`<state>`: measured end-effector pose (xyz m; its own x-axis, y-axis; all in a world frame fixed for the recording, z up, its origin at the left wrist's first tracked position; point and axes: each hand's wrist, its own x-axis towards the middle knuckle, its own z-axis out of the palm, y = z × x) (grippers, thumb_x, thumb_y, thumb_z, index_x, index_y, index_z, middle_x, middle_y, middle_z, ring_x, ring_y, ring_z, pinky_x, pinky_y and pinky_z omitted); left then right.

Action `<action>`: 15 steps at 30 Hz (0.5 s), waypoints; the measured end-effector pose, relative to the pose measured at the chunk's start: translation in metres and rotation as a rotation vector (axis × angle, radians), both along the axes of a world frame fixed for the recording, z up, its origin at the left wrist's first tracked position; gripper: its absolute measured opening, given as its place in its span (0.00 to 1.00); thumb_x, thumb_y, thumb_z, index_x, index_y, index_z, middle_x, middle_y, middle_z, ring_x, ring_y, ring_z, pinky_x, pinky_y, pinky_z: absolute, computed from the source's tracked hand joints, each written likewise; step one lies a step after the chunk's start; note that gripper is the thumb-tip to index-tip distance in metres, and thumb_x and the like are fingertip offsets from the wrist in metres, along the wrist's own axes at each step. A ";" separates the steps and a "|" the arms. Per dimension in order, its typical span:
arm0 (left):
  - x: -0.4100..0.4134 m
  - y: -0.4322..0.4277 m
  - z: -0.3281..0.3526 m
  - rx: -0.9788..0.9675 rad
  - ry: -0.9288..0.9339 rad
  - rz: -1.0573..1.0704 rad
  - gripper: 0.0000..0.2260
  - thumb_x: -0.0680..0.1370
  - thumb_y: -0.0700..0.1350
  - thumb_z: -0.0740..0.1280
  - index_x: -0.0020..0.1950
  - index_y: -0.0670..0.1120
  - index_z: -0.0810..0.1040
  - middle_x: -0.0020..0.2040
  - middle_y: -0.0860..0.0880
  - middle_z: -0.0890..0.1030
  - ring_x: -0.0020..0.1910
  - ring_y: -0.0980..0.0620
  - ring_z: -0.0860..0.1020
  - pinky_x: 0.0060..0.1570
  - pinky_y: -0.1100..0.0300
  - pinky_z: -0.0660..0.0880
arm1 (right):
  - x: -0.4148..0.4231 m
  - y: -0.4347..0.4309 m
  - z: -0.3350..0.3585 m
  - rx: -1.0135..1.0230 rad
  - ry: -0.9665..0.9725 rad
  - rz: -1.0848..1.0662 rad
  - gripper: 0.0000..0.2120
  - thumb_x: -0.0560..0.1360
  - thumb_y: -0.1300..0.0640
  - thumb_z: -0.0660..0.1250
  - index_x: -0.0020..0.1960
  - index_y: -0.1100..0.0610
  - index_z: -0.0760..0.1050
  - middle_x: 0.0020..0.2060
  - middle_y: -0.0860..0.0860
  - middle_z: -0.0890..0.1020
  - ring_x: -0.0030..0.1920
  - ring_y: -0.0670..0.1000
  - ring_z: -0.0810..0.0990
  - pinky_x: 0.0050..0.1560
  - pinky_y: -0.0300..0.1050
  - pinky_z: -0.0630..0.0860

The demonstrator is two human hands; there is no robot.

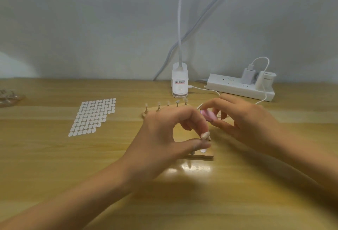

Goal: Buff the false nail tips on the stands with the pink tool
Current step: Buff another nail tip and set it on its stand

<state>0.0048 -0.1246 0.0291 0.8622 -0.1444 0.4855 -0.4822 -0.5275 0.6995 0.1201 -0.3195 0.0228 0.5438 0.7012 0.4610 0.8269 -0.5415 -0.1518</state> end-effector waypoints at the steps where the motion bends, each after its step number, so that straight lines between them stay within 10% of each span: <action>1: 0.001 -0.002 0.001 0.044 0.003 0.004 0.08 0.70 0.46 0.79 0.43 0.52 0.81 0.40 0.62 0.82 0.47 0.57 0.78 0.53 0.63 0.70 | 0.002 -0.002 0.001 -0.014 0.005 0.000 0.22 0.76 0.33 0.50 0.59 0.41 0.76 0.48 0.39 0.78 0.43 0.42 0.75 0.35 0.41 0.73; 9: 0.015 -0.017 -0.002 0.385 0.072 0.088 0.12 0.70 0.54 0.78 0.41 0.62 0.74 0.44 0.67 0.81 0.53 0.62 0.73 0.66 0.55 0.57 | 0.010 -0.008 0.002 -0.295 0.065 -0.115 0.11 0.78 0.41 0.56 0.59 0.41 0.66 0.44 0.41 0.76 0.43 0.45 0.75 0.35 0.40 0.70; 15: 0.019 -0.016 0.001 0.039 0.120 0.012 0.05 0.73 0.48 0.76 0.45 0.51 0.82 0.44 0.59 0.85 0.50 0.59 0.82 0.62 0.49 0.73 | 0.019 -0.011 -0.001 -0.181 0.215 -0.028 0.05 0.79 0.48 0.64 0.54 0.45 0.72 0.46 0.38 0.76 0.45 0.43 0.74 0.44 0.44 0.74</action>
<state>0.0238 -0.1407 0.0304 0.9157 -0.1502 0.3729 -0.3895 -0.5606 0.7308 0.1394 -0.3305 0.0215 0.6361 0.7448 0.2018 0.7704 -0.5979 -0.2213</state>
